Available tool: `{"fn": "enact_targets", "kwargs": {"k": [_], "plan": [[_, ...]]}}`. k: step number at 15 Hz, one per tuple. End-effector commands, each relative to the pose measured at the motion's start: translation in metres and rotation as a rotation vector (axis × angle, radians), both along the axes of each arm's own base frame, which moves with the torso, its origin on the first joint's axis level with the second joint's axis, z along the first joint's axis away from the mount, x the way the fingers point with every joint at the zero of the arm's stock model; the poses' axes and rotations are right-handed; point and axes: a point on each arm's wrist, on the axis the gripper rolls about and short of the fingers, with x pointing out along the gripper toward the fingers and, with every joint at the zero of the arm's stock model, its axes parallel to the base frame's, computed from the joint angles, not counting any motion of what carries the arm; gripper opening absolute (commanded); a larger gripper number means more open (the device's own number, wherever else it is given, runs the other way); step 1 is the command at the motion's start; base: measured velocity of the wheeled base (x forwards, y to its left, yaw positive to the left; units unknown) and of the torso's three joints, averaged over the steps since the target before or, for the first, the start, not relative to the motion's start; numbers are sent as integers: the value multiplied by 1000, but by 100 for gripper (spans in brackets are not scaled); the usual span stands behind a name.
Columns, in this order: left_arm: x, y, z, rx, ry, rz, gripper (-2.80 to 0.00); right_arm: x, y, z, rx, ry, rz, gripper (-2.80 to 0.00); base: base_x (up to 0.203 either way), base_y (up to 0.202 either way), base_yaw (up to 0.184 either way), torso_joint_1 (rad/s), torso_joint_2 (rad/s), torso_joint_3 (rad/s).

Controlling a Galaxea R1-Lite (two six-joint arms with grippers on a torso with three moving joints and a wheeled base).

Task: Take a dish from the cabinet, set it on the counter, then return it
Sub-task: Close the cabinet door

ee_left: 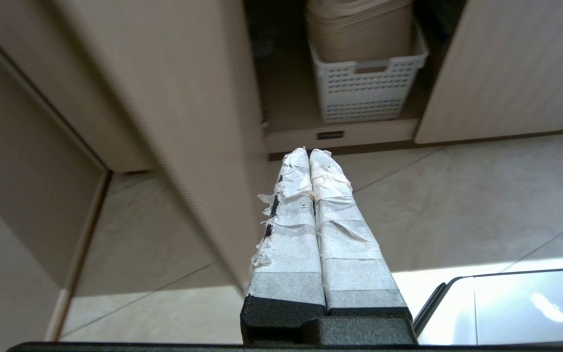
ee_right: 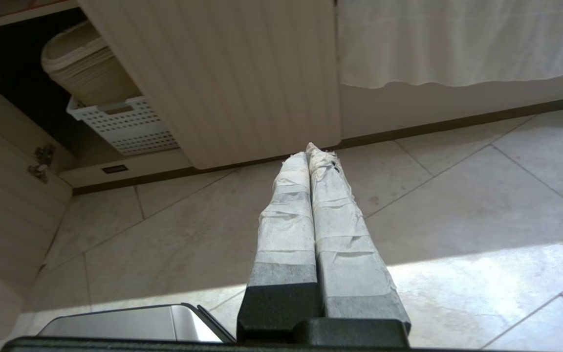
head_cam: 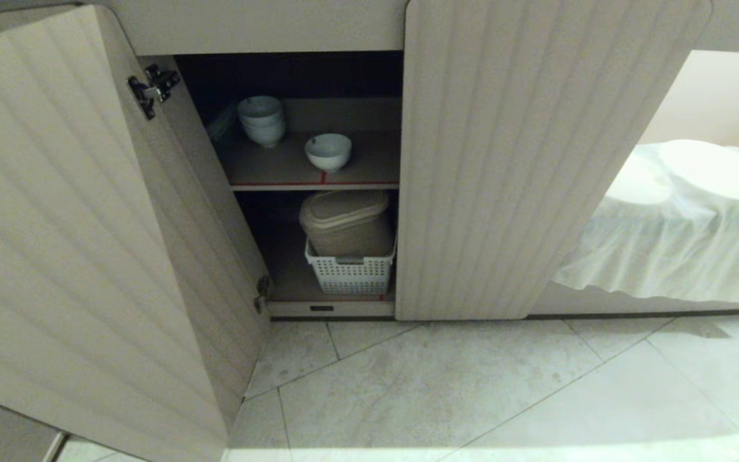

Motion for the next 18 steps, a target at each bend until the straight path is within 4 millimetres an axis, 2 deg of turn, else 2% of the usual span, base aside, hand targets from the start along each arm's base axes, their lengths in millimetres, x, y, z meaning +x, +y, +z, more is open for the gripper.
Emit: {"fn": "enact_targets", "kwargs": {"k": [1, 12, 18], "plan": [[0, 0, 0, 1, -1, -1, -280, 0, 0, 0, 1, -2, 1, -280, 0, 197, -3, 0, 5, 2], [0, 0, 0, 1, -3, -1, -280, 0, 0, 0, 1, -1, 1, -280, 0, 188, -1, 2, 2, 2], [0, 0, 0, 0, -3, 0, -280, 0, 0, 0, 1, 0, 0, -280, 0, 11, 0, 1, 0, 0]]}}
